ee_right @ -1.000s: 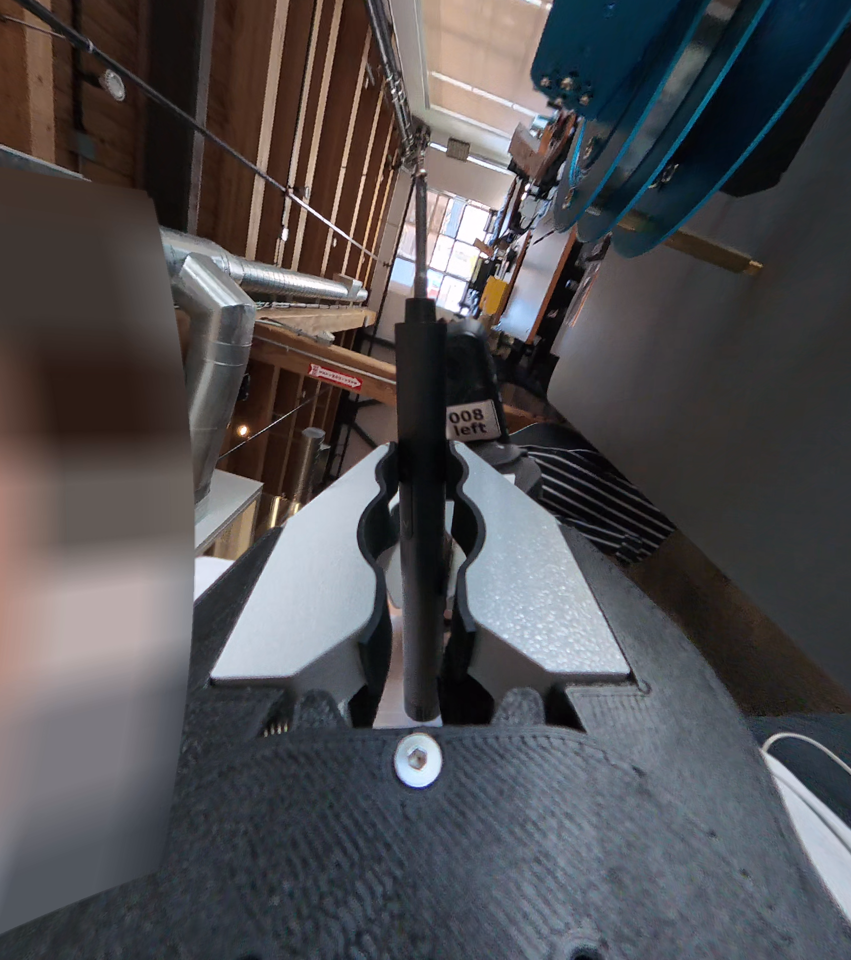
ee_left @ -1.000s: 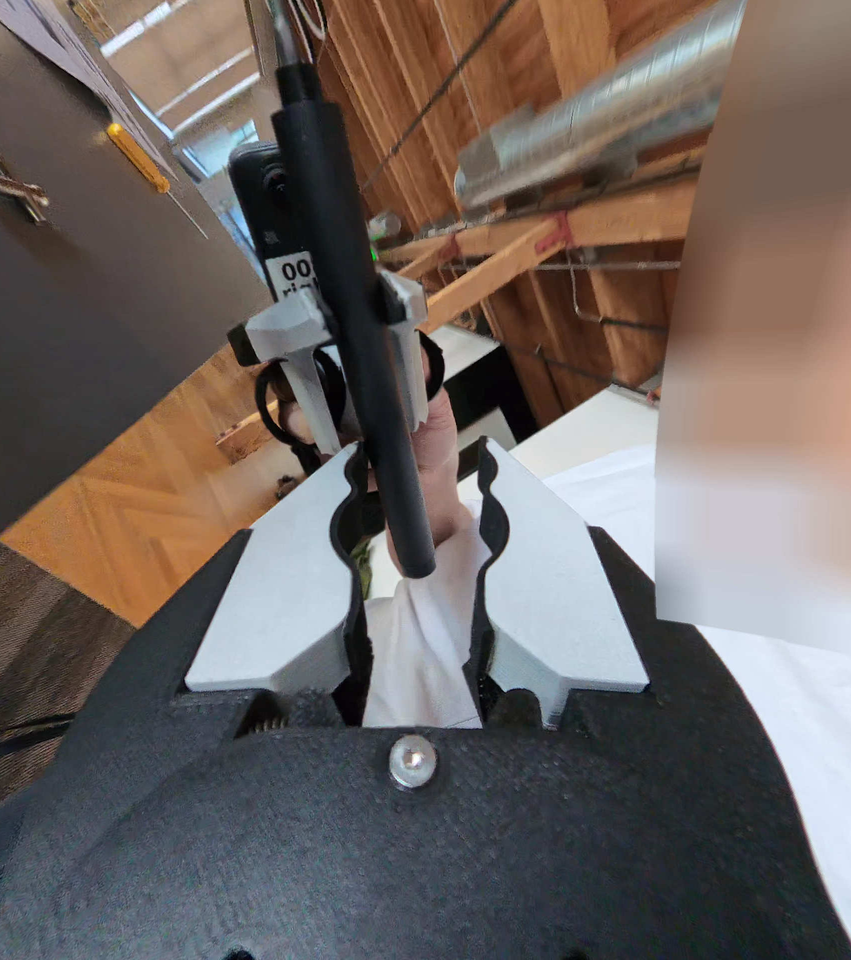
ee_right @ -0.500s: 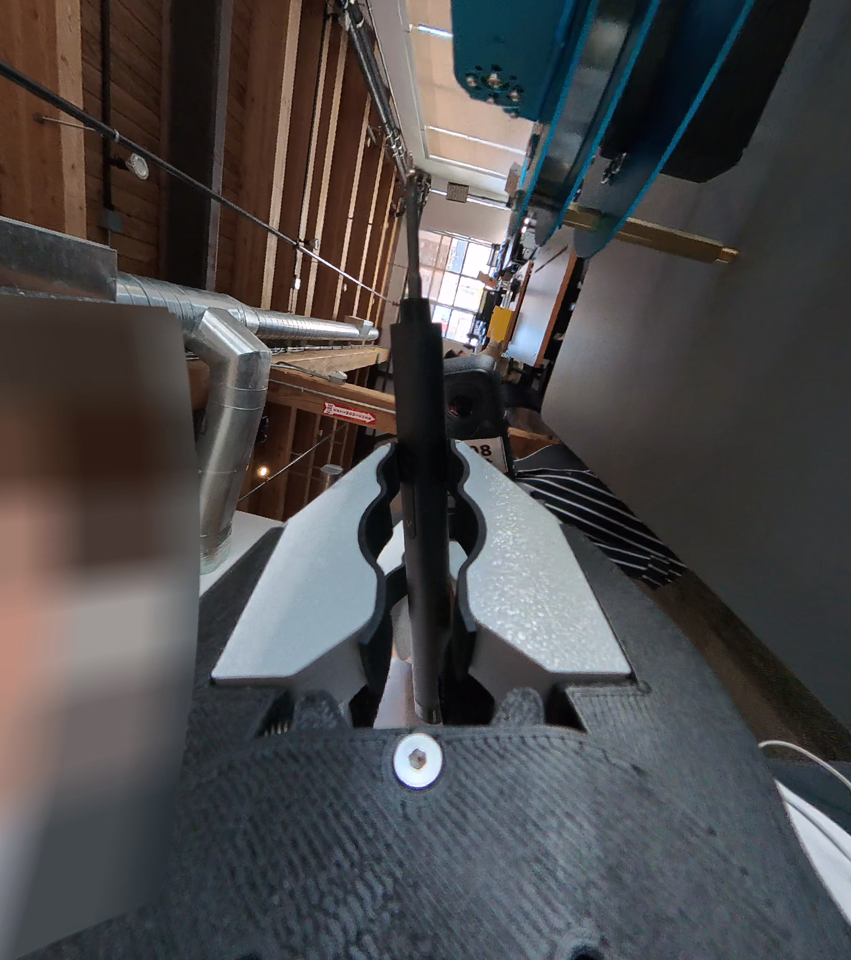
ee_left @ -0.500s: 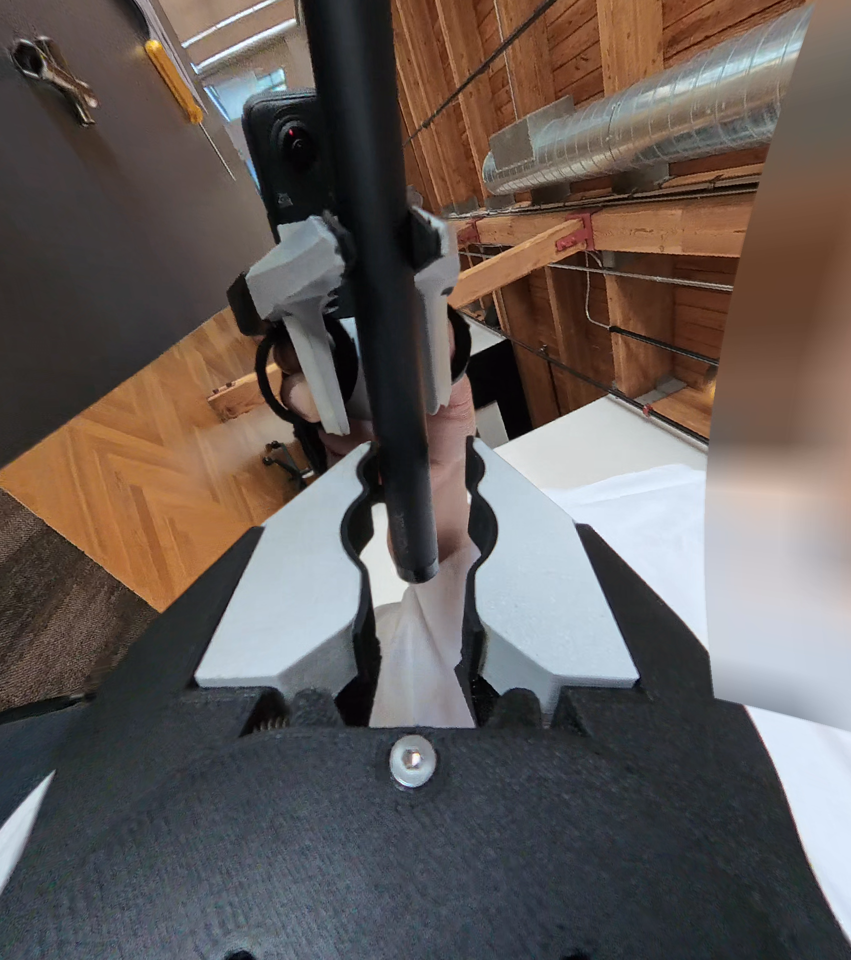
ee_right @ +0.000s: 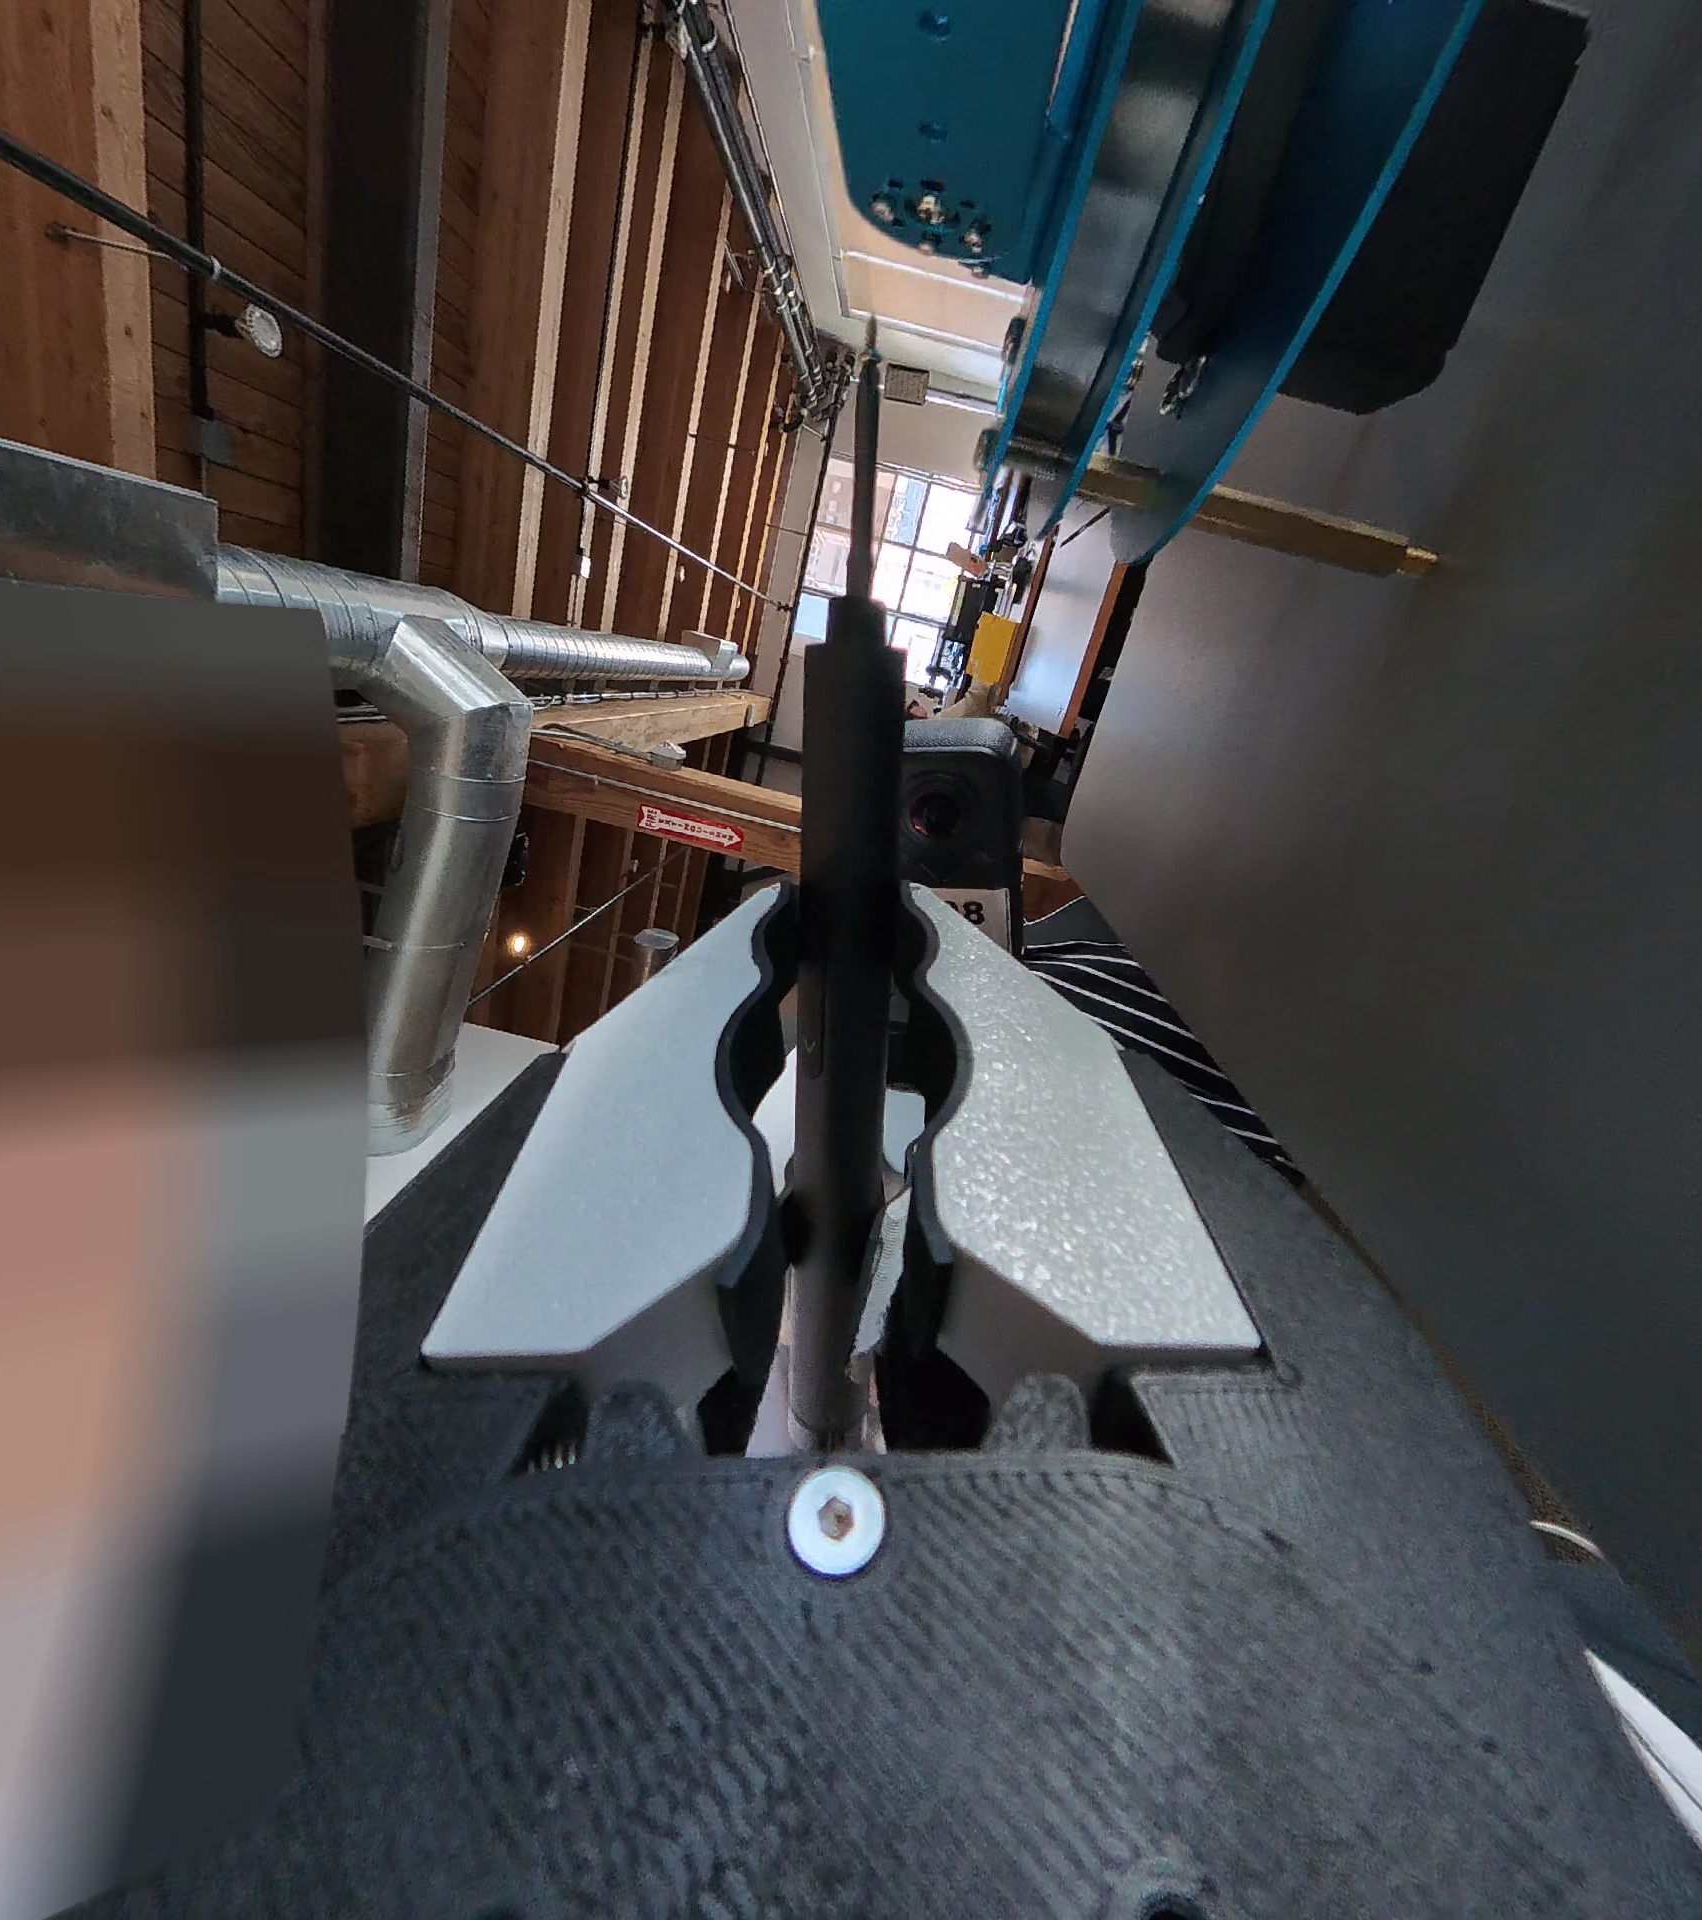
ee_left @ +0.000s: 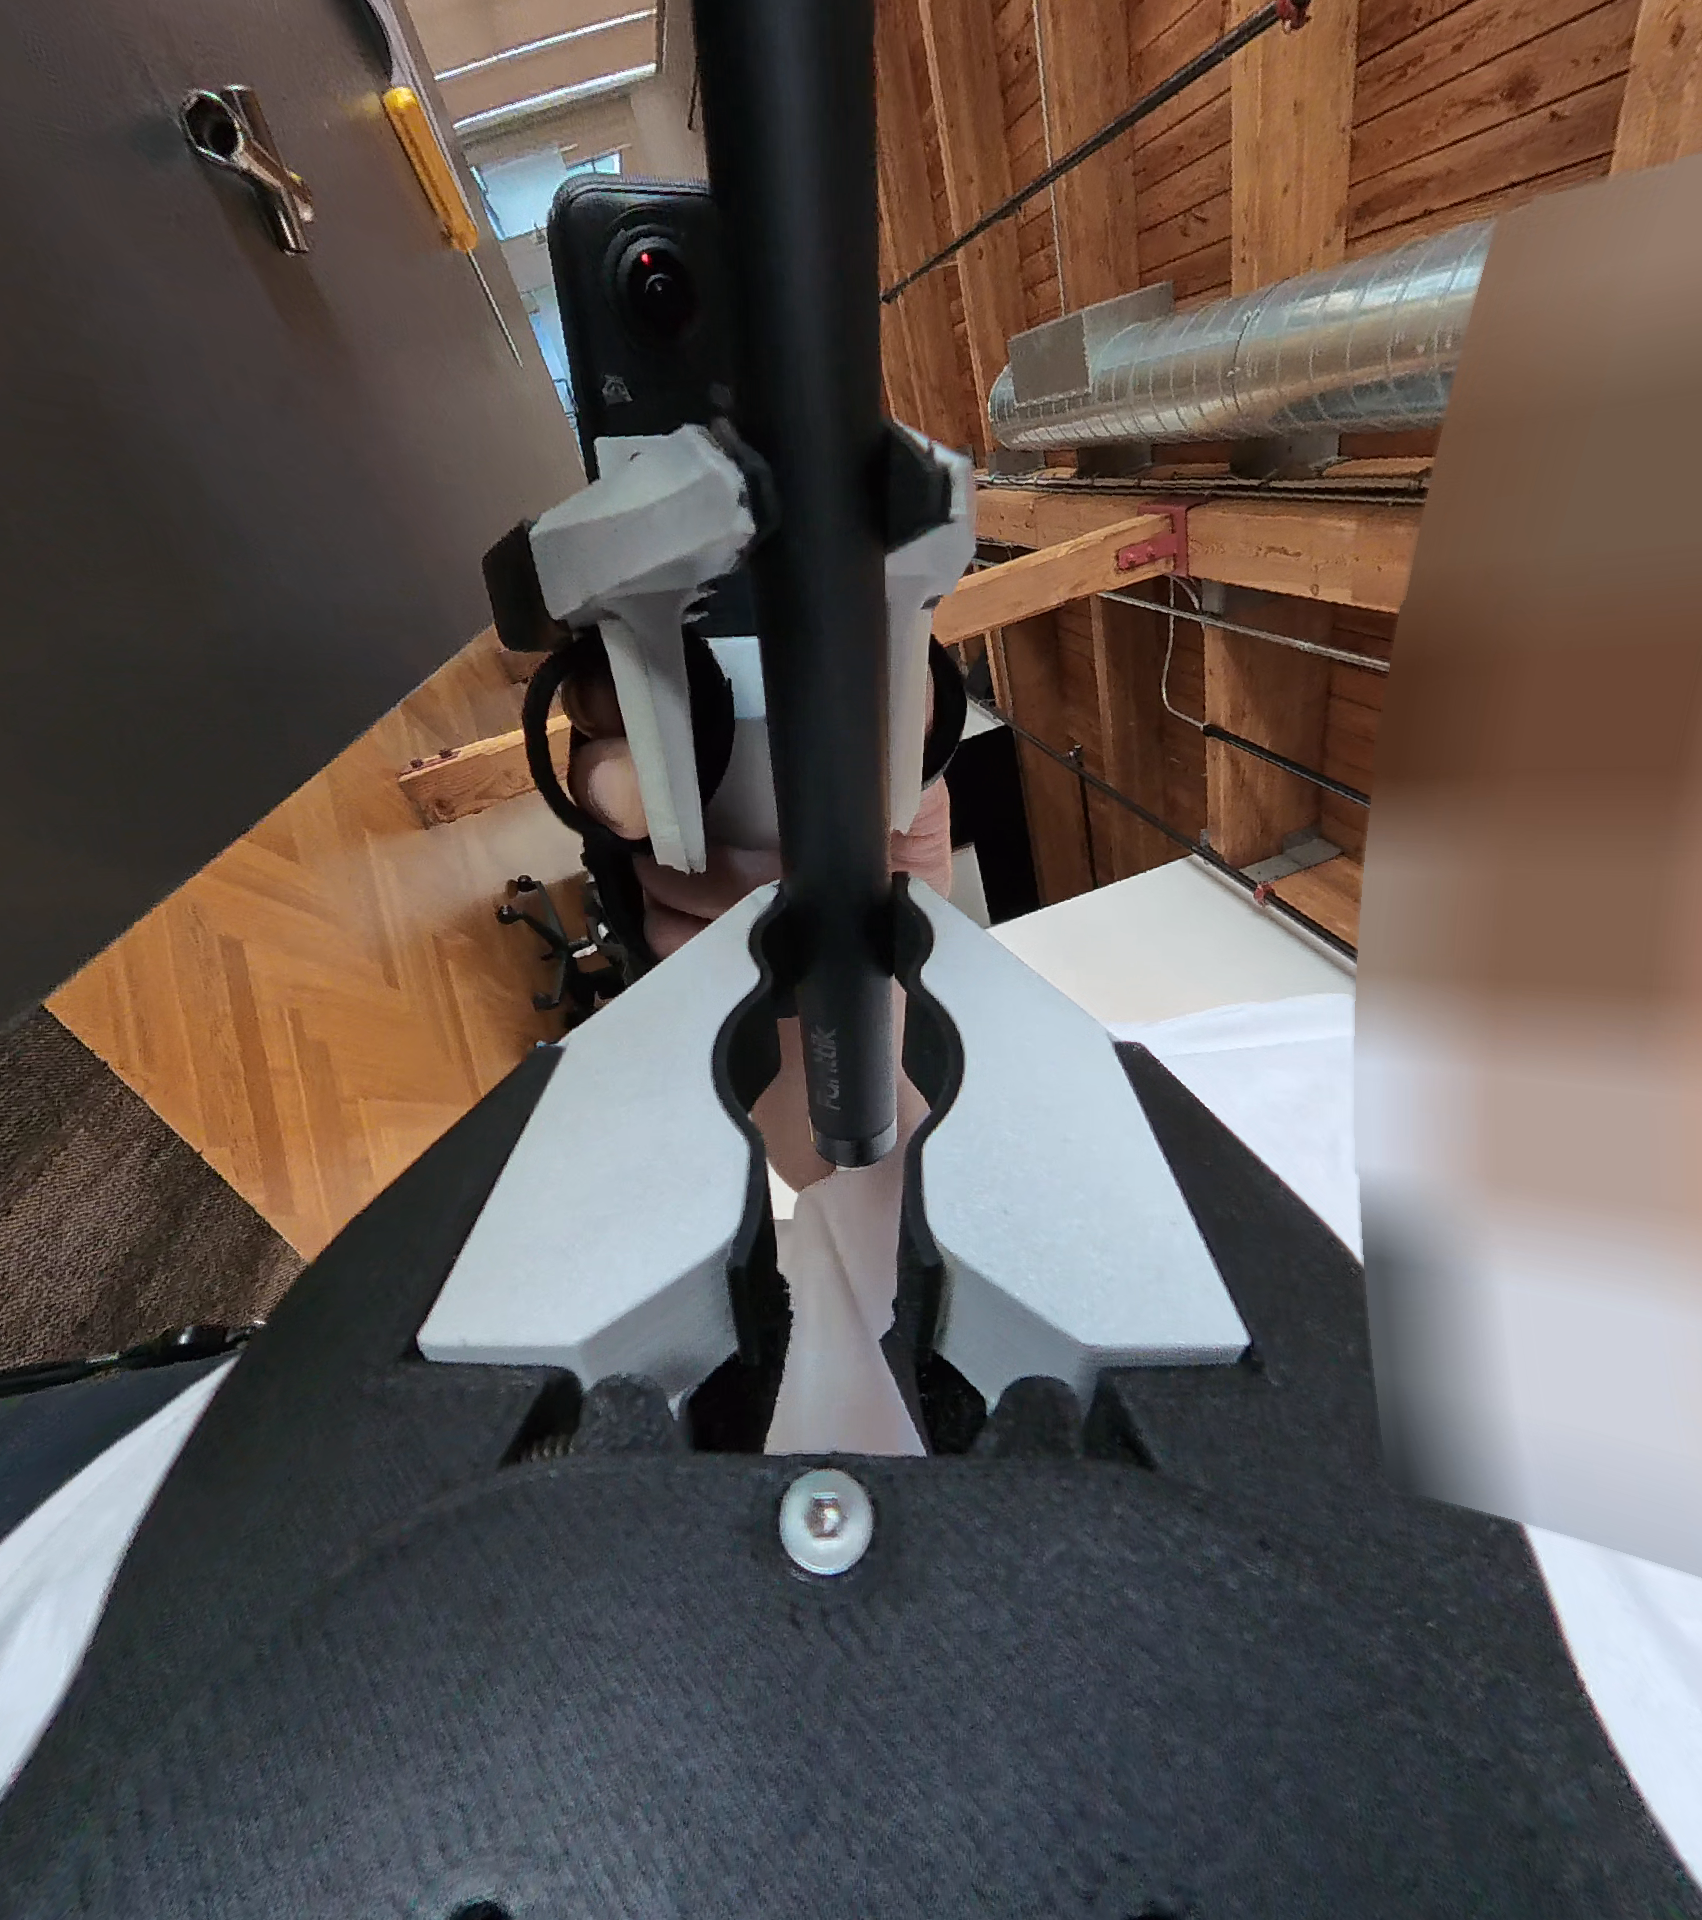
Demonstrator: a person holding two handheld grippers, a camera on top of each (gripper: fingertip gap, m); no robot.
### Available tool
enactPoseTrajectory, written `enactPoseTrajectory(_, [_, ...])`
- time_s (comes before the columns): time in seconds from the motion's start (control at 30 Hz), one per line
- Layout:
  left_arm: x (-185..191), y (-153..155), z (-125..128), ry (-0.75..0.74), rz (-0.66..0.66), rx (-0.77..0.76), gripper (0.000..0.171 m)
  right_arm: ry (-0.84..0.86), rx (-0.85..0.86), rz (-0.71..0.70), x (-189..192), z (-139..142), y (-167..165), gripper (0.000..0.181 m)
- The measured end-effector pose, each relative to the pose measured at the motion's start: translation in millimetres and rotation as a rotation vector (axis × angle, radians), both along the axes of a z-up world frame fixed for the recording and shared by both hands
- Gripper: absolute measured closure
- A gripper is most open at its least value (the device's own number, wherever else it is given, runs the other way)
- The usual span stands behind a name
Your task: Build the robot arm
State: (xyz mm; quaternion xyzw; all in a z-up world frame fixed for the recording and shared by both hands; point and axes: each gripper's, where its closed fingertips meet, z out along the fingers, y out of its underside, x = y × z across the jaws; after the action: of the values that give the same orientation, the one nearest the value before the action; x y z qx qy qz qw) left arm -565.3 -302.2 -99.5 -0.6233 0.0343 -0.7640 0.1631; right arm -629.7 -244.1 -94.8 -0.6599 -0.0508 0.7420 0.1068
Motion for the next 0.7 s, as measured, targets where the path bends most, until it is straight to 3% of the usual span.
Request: enactPoseTrajectory(0.7, [-1.7, 9.5, -3.2, 0.021, 0.017, -0.026, 0.155, 0.008, -0.002, -0.027, -0.4, -3.4, 11.0, 0.165])
